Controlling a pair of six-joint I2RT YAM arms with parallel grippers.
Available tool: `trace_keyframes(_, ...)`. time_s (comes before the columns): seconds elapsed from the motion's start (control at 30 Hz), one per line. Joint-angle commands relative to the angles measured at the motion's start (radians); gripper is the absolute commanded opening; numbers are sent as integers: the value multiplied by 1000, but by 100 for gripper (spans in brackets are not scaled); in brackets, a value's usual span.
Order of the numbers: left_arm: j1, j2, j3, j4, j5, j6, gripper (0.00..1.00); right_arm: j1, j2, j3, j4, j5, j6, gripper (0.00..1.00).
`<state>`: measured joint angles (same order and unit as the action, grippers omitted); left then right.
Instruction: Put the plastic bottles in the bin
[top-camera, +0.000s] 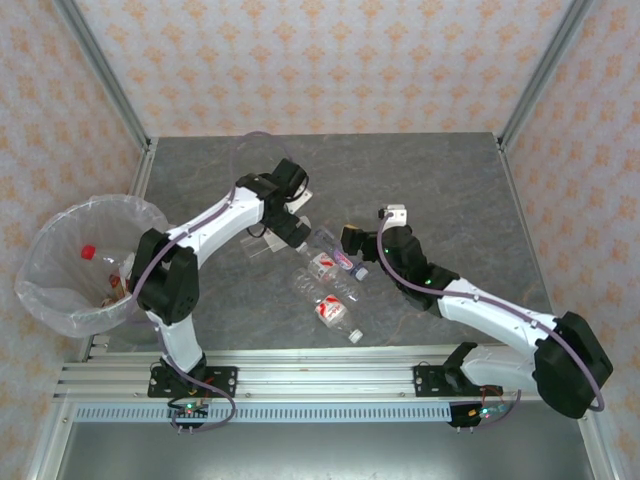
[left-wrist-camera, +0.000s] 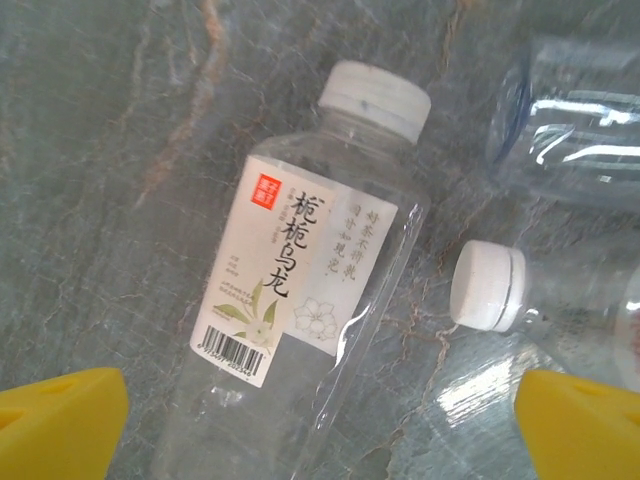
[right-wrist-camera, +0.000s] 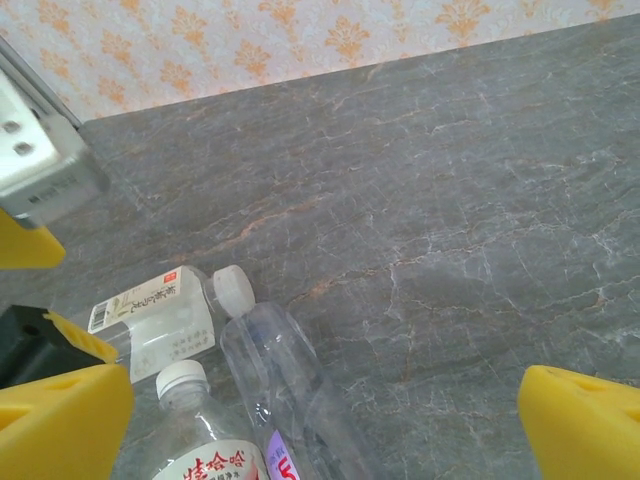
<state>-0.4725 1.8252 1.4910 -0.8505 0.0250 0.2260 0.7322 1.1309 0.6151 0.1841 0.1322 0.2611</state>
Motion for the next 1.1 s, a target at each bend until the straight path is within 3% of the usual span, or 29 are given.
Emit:
trace_keyframes(0.0,44,26,41,-61,-2,67,100,-2,-35,14,-39,23,-2,99)
trace_keyframes(0.27,119,124,76,-89,112,116,100,-2,-42,20,-52,35,-8,99)
trace_keyframes(0.73,115,244,90,-28,165,130,94,-2,-35,29,-64,37,12,99)
trace_keyframes(1.07,118,271,88,34,136,75,94,-2,-2,44,-71,41,13,99)
